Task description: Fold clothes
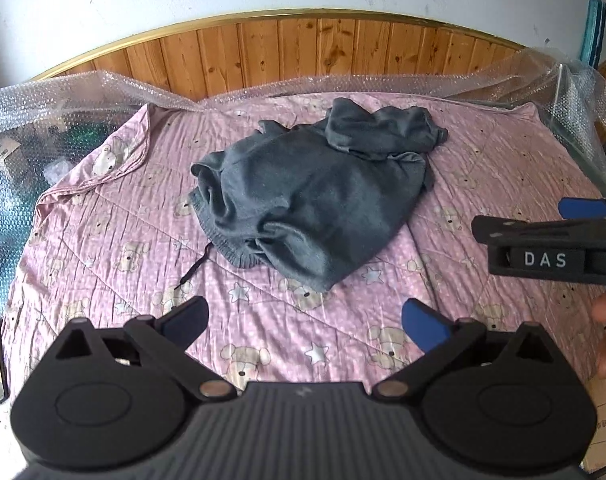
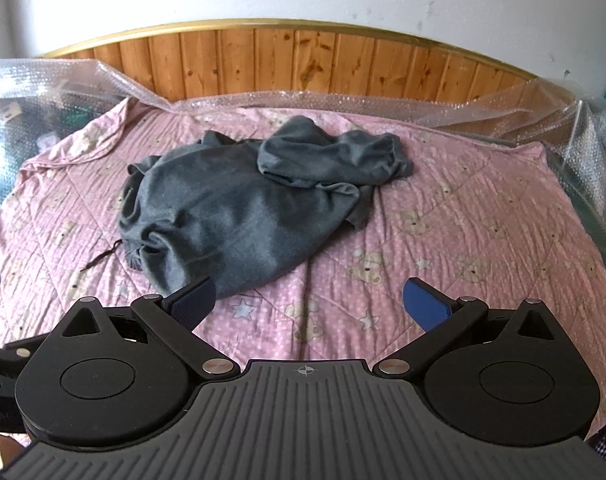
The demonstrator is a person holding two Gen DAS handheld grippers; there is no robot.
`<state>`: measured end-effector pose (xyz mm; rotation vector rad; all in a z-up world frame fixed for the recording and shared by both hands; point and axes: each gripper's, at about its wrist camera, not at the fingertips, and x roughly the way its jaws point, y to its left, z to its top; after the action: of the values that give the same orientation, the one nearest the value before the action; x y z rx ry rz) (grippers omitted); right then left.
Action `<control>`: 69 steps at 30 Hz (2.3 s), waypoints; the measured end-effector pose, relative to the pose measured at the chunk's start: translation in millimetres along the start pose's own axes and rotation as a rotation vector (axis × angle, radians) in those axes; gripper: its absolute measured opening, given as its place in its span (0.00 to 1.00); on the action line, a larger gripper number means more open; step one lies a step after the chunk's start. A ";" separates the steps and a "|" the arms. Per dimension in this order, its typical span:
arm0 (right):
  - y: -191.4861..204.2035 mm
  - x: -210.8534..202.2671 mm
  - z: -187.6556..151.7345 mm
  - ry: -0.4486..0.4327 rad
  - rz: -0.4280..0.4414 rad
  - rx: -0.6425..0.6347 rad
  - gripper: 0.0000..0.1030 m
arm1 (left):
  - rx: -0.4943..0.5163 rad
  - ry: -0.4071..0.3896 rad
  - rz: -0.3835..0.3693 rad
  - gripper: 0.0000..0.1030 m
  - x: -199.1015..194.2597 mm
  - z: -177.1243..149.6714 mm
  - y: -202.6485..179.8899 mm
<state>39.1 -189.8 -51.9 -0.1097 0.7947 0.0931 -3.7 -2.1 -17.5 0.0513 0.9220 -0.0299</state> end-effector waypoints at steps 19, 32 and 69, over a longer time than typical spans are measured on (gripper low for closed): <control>2.7 10.2 1.0 -0.006 0.031 -0.012 0.95 | -0.008 0.039 -0.018 0.98 15.4 8.4 -4.4; -4.7 35.6 12.8 0.015 0.181 0.025 0.00 | -0.018 0.088 -0.024 0.00 48.6 26.1 -5.7; -17.1 354.5 127.6 0.086 0.311 -0.410 0.05 | -0.210 0.253 0.177 0.14 272.3 112.4 41.7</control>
<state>378.4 -174.9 -215.9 -0.3792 0.8660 0.5488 252.2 32.1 -165.4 -0.0598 1.1655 0.2422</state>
